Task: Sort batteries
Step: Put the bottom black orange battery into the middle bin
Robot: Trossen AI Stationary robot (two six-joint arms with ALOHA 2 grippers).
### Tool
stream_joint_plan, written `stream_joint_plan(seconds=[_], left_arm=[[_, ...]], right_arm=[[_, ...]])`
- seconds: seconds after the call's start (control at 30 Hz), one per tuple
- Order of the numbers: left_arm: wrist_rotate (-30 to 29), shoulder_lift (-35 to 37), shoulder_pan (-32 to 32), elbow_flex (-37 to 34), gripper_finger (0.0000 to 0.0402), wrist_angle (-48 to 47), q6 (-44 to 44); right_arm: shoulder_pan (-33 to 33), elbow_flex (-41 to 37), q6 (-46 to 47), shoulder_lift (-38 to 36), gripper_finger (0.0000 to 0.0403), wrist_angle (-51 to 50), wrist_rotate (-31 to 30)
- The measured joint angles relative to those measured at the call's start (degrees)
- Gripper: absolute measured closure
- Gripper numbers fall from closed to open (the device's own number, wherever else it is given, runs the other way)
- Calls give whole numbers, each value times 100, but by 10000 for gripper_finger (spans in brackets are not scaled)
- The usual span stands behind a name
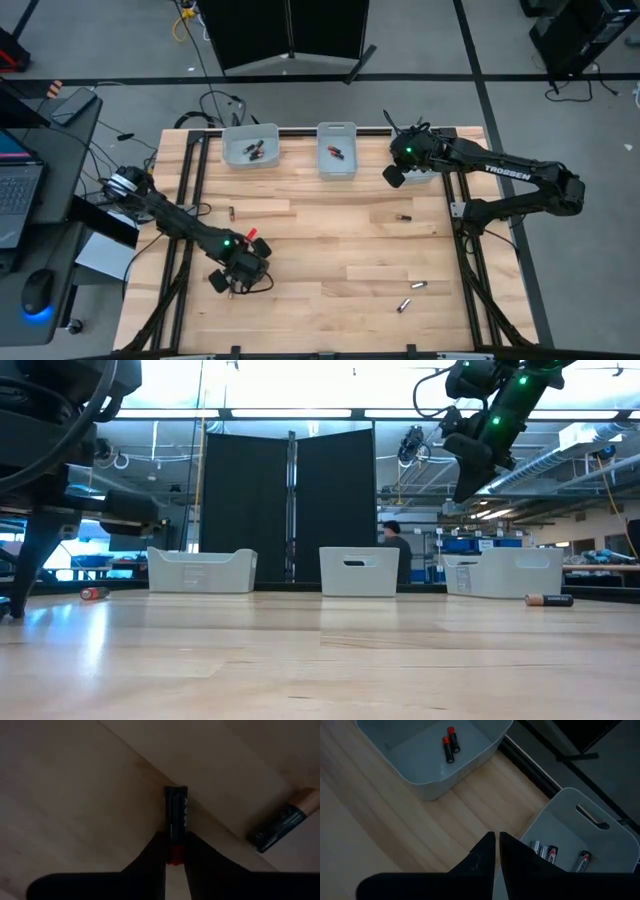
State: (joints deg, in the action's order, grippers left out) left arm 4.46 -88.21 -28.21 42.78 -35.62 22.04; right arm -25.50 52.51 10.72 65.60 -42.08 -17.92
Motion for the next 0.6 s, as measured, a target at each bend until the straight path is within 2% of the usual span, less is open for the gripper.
stream_joint_plan(seconds=[0.17,0.3,0.4,0.6], left_arm=[[-285,48,145,2,355,-124,-259],[-751,221,533,-39,355,-144,-459],[-1270,382,1058,-43,355,-80,-466],[-1197,538,2425,84,355,225,-435]], right_arm=[[1,0,0,0,369,-1,1],[1,0,-50,0,375,5,1],[1,0,-100,1,379,114,1],[3,0,-266,1,381,306,1]])
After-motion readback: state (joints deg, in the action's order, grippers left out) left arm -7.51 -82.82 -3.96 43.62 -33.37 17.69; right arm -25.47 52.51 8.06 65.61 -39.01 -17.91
